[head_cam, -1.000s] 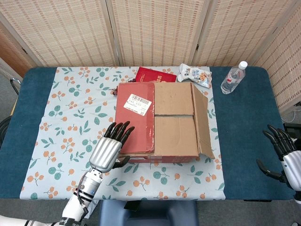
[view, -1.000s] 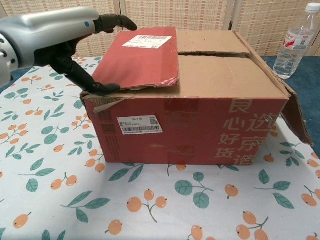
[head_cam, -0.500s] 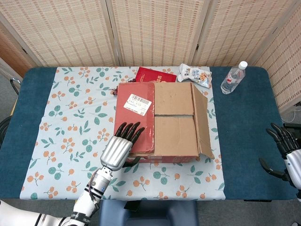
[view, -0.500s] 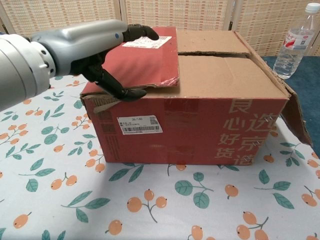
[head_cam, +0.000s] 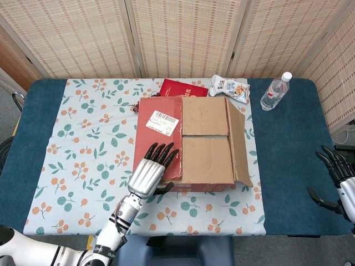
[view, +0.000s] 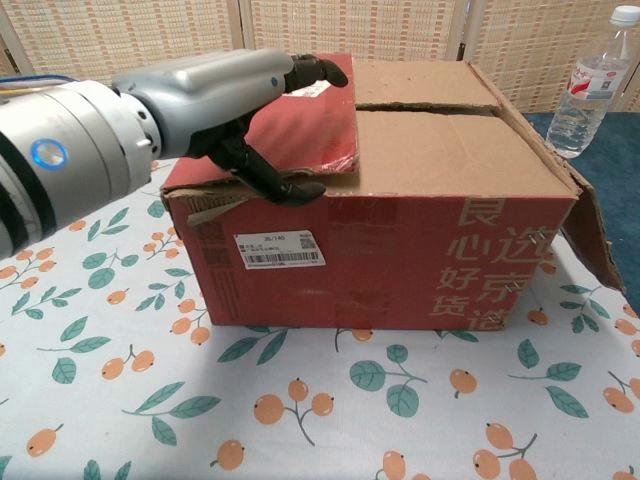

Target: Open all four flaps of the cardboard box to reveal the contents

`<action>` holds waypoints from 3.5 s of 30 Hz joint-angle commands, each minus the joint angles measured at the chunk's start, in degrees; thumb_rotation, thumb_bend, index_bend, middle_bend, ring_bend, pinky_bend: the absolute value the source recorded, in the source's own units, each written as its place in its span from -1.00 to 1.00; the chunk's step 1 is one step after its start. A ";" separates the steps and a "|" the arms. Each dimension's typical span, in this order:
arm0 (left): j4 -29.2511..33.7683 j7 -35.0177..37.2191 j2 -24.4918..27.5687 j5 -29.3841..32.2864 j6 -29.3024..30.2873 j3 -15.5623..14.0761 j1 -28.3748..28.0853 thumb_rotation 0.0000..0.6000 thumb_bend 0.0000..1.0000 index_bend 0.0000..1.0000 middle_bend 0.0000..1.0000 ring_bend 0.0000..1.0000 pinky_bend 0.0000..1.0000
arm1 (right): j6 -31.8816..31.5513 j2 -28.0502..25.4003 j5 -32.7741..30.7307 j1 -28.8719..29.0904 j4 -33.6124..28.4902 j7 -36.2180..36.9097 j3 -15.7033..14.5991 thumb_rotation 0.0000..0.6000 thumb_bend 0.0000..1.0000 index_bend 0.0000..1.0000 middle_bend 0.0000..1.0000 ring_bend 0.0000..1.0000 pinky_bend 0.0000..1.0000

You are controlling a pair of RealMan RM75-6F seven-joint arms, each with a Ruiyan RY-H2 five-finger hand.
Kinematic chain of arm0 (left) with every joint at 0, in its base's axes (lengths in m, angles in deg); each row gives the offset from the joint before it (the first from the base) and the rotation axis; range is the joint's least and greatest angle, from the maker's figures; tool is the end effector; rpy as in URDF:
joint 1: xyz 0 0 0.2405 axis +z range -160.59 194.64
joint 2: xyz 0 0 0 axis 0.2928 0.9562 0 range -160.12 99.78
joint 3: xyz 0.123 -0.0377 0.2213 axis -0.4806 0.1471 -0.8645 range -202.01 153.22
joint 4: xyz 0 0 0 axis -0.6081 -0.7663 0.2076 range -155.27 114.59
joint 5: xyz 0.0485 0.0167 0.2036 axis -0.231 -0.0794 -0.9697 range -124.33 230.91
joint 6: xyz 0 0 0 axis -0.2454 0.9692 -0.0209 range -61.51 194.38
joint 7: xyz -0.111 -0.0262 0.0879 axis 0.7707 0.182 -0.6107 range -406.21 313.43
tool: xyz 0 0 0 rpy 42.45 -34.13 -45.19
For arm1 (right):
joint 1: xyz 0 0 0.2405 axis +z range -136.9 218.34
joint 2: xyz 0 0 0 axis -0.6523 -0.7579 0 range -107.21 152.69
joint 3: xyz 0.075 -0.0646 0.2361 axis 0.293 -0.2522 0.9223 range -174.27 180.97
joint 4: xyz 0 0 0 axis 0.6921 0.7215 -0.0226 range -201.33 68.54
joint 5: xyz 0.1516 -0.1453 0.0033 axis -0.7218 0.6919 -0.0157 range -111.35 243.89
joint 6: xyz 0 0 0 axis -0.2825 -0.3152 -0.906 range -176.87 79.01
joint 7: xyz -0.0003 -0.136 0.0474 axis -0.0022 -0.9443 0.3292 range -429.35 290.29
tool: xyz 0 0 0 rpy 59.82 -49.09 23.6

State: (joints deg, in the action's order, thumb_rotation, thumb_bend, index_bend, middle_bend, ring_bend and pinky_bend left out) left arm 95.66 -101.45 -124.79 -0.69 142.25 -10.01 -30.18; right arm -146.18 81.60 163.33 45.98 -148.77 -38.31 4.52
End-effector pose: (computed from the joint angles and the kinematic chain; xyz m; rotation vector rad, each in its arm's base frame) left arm -0.0114 0.2671 0.0030 -1.8639 -0.7945 -1.0912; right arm -0.3093 -0.1748 0.2148 1.4184 -0.9337 1.3382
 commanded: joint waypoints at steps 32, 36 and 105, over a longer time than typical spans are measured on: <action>-1.13 -2.30 3.74 -18.80 14.33 -5.23 6.63 0.65 -0.30 -1.00 -1.00 -0.99 -0.87 | -0.18 -0.26 -0.92 -1.75 -1.46 -2.10 0.22 1.00 -0.16 -1.00 -1.00 -1.00 -1.00; 0.13 -2.94 5.83 -21.39 16.37 -5.55 8.51 0.65 -0.30 -1.00 -1.00 -1.00 -0.88 | 0.64 -0.15 -0.94 -1.59 -1.84 -3.23 0.11 1.00 -0.16 -1.00 -1.00 -1.00 -1.00; -17.50 47.27 29.42 -23.60 11.06 -5.29 30.74 0.65 -0.30 -1.00 -1.00 -1.00 -0.97 | 50.96 15.40 -40.30 45.99 -4.97 -52.89 13.85 1.00 -0.16 -1.00 -1.00 -1.00 -1.00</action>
State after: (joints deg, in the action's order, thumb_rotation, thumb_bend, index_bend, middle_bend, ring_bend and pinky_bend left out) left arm 78.22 -54.25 -95.38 -24.34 153.38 -15.36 0.56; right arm -95.25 96.61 123.26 91.61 -154.36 -91.05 18.53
